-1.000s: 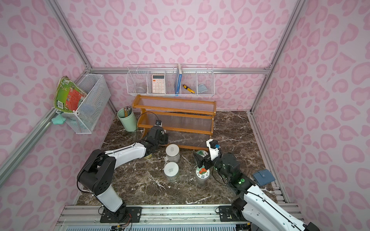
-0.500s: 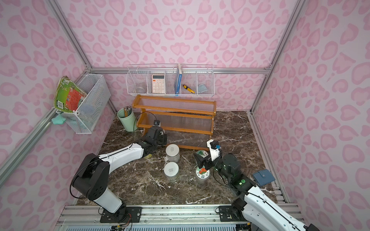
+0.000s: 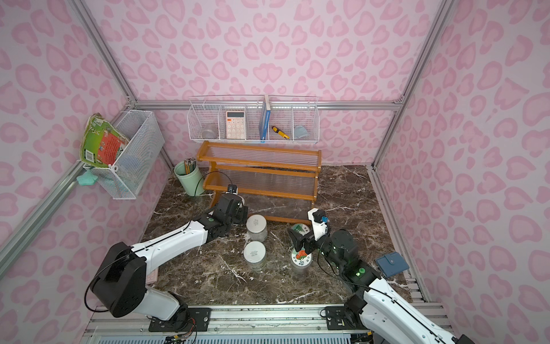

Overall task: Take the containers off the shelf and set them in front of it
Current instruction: 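Pick up a container from the shelf, then place the container at the center of the board.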

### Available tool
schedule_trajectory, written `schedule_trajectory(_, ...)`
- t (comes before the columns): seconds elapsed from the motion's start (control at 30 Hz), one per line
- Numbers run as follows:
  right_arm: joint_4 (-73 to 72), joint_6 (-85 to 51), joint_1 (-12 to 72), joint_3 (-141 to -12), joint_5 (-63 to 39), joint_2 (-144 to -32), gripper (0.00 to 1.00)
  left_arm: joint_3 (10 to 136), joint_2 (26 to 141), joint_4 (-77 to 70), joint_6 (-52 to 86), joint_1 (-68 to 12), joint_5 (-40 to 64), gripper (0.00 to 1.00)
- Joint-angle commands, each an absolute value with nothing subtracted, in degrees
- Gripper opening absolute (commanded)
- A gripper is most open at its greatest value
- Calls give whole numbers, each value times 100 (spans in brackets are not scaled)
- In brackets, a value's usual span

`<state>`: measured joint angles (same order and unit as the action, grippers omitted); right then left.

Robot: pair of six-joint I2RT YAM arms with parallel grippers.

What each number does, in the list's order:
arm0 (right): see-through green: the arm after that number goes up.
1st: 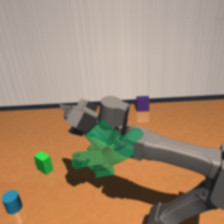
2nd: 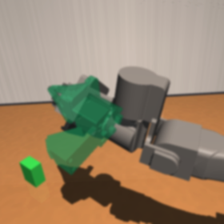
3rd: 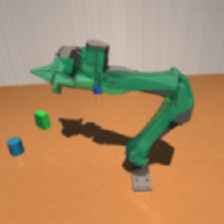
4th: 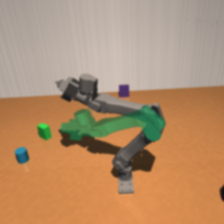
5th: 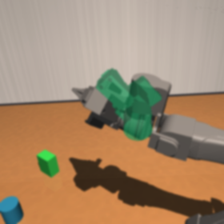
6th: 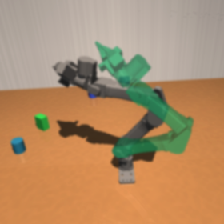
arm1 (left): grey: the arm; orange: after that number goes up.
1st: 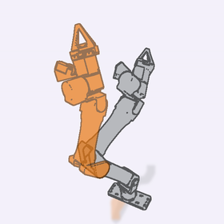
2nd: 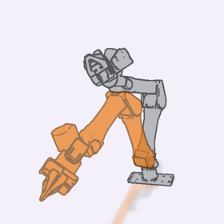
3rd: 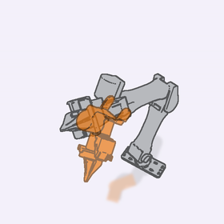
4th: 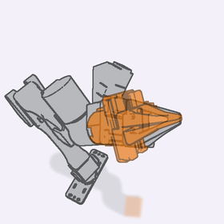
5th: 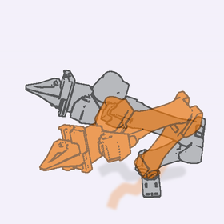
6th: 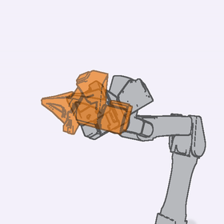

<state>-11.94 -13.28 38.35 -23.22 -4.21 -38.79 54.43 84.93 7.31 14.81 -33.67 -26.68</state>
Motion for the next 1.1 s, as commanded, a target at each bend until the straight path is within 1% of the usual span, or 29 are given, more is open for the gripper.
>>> schedule_trajectory(0.0,-1319,-1362,3832,-2320,-450,-3833,99,5438,8304,886,1583,-3558,-2952,67)
schedule_trajectory(0.3,-1305,-1377,3849,-2314,-492,-3775,99,5146,7430,1658,2075,-4213,-3615,67)
schedule_trajectory(0.6,-1371,-1413,3838,-2305,-624,-3804,99,4795,6363,2910,2852,-4668,-4331,66)
schedule_trajectory(0.73,-1355,-1413,3841,-2343,-642,-3798,99,4694,6063,3433,3358,-4869,-4538,66)
schedule_trajectory(0.87,-1311,-1429,3839,-2342,-638,-3723,99,4669,5985,4182,4253,-5089,-4904,66)
schedule_trajectory(1.07,-1186,-1465,3845,-2313,-604,-3520,99,4318,5821,4614,5256,-5317,-5101,66)
